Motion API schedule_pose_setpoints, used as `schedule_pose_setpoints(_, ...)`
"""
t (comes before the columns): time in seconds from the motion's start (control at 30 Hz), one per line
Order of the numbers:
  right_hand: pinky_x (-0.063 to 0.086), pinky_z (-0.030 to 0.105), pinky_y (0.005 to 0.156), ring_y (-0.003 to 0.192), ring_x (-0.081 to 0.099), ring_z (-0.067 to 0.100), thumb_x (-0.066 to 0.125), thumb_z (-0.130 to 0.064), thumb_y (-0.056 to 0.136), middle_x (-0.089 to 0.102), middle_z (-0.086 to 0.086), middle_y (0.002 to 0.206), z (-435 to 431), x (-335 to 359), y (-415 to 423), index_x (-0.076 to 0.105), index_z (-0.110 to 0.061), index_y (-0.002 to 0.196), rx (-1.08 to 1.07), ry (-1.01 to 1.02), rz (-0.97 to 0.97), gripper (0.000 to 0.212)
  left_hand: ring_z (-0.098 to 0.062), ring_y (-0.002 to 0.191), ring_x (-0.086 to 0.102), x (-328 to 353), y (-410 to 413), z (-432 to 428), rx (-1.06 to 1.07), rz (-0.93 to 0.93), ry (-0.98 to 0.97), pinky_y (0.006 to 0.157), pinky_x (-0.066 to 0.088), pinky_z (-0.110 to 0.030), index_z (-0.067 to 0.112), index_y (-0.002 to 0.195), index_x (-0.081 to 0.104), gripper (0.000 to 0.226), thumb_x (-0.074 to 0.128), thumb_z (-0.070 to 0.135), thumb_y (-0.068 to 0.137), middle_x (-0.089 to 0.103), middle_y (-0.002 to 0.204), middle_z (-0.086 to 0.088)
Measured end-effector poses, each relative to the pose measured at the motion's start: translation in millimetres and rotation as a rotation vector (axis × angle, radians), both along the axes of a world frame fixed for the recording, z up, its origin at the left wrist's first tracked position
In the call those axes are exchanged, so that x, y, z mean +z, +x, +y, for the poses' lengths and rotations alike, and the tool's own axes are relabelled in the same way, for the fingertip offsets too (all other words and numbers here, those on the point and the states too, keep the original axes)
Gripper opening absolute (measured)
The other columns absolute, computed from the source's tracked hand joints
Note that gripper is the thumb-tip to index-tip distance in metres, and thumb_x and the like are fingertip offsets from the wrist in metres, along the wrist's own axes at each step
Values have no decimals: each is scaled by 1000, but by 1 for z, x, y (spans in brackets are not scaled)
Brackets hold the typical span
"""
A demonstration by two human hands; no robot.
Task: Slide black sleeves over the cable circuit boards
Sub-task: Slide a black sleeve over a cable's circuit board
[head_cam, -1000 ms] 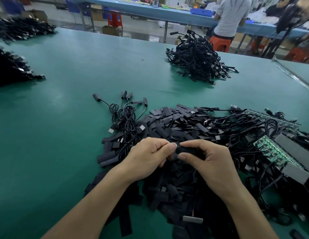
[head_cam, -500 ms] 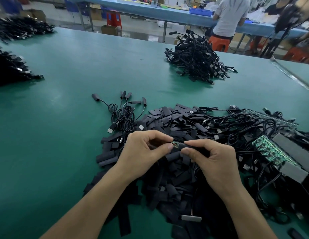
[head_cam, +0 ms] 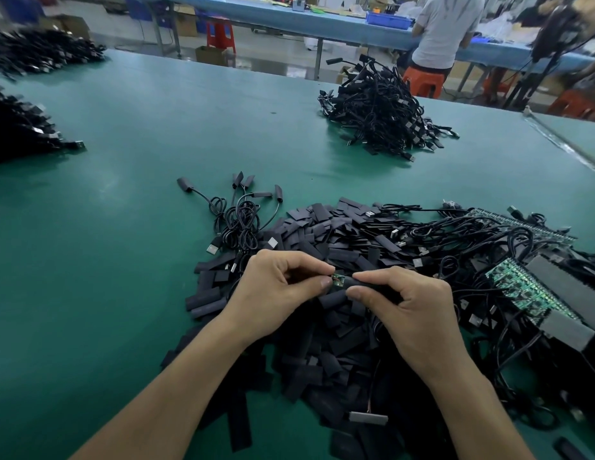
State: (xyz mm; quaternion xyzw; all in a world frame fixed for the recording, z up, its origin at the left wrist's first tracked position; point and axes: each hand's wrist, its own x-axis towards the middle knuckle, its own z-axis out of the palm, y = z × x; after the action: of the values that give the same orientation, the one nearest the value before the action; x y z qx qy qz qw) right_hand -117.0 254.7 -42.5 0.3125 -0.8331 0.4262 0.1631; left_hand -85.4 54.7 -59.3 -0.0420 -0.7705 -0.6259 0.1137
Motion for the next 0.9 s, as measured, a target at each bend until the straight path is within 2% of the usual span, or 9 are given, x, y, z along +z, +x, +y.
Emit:
schedule_pose_setpoints(0.1,48,9,76,84,66,1,74,-33,76,70,-13,85,0,0,0,78,-13,98,11,25,1,30,-17,75,74,-1,0,0,-2,-1,23,73,60,-27,23,88,78,22,81,3,80,77,81,3)
schedule_pose_setpoints(0.43,47,9,76,85,65,1,76,-31,76,72,-9,88,-4,-1,3,77,-14,102,31,77,-26,31,-13,71,72,-1,-1,2,-38,-12,12,69,57,-23,21,89,75,23,81,2,80,75,76,-1)
schedule_pose_setpoints(0.63,44,4,76,82,64,-4,74,-29,80,70,-13,87,-5,-3,3,78,-13,98,23,76,-14,24,-33,78,72,2,2,2,-49,-46,54,75,61,-38,21,90,73,25,78,-2,81,76,78,-7)
schedule_pose_setpoints(0.77,44,4,75,81,63,-3,75,-25,81,70,-12,87,-4,-3,3,78,-11,98,22,93,24,22,-18,65,69,2,1,2,-53,-58,55,66,60,-28,18,89,73,22,78,-2,82,75,74,-3)
schedule_pose_setpoints(0.9,48,9,77,85,65,-1,78,-27,78,72,-10,90,-3,-2,3,77,-13,103,41,89,17,29,-14,62,67,2,0,3,-38,-48,38,61,58,-27,20,84,72,22,78,-1,82,73,70,-1)
